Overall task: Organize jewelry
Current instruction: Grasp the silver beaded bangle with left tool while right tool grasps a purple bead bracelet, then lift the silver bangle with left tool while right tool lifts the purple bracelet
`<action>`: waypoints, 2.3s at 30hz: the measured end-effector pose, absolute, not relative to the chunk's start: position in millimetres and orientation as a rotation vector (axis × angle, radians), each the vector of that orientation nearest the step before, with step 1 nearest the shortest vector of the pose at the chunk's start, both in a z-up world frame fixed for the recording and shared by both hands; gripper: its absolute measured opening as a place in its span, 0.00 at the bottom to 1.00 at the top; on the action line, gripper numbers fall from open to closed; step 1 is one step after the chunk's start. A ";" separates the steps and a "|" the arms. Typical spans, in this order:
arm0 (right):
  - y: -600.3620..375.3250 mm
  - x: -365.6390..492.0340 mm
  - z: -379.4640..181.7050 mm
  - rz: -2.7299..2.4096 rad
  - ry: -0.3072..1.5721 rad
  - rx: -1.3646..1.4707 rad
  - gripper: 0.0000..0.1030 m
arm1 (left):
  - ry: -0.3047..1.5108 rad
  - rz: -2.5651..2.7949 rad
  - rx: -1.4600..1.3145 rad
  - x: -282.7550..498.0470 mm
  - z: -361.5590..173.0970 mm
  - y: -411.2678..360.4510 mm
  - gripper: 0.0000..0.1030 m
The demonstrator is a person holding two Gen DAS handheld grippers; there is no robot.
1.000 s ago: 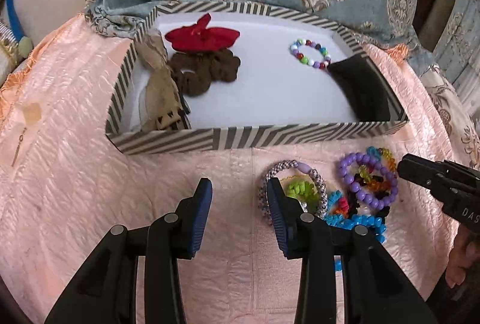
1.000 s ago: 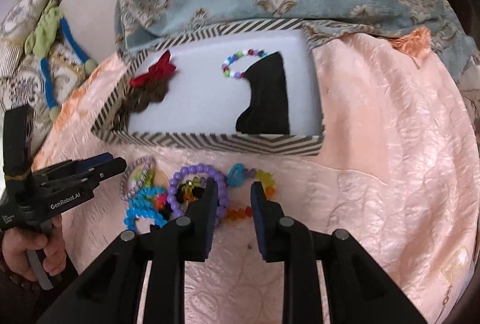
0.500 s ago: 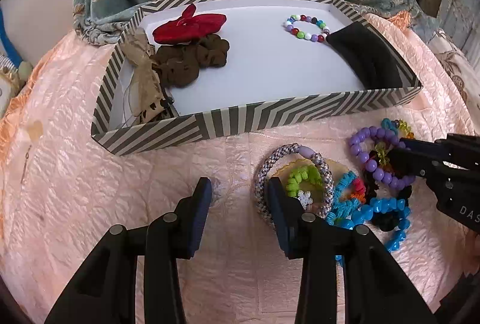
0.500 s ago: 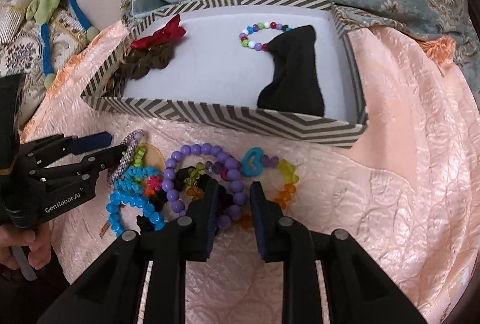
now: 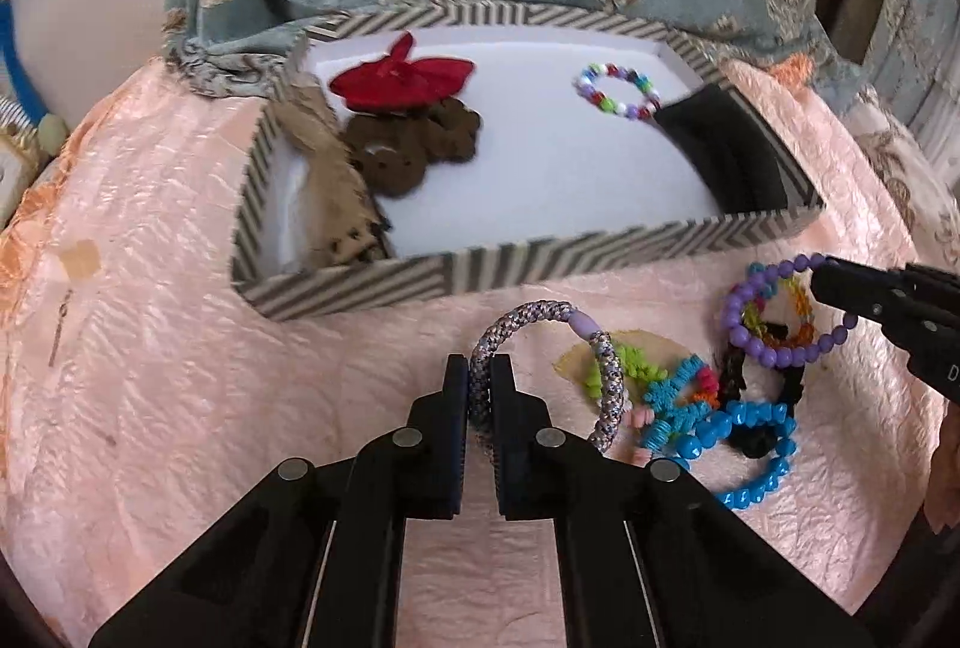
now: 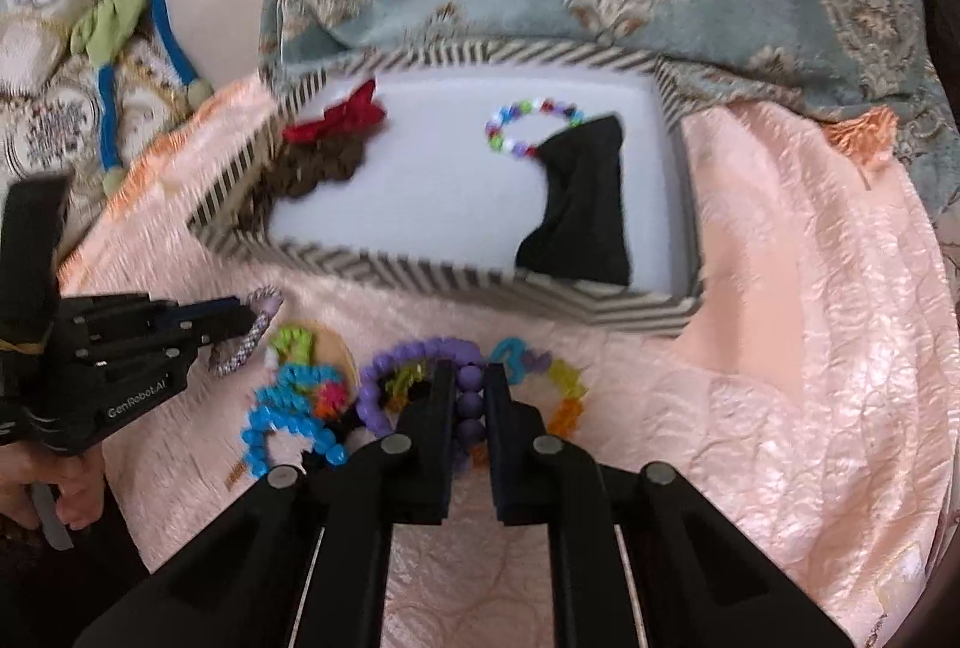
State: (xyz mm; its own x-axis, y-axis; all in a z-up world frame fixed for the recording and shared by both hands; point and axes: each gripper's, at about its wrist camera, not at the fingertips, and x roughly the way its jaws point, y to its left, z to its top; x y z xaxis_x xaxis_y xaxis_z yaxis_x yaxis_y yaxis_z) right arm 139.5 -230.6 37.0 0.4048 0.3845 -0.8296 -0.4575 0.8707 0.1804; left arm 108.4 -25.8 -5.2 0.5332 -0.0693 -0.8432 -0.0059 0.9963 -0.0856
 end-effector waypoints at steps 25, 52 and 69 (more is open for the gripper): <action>-227.3 124.3 58.8 0.539 0.938 -0.083 0.09 | 0.943 -0.039 -0.088 106.8 8.5 -27.9 0.00; -217.6 117.6 60.0 0.488 0.902 -0.202 0.09 | 0.937 -0.048 -0.089 107.8 7.4 -30.3 0.00; -217.5 117.1 60.9 0.475 0.889 -0.218 0.09 | 0.932 -0.047 -0.090 107.8 9.7 -32.1 0.00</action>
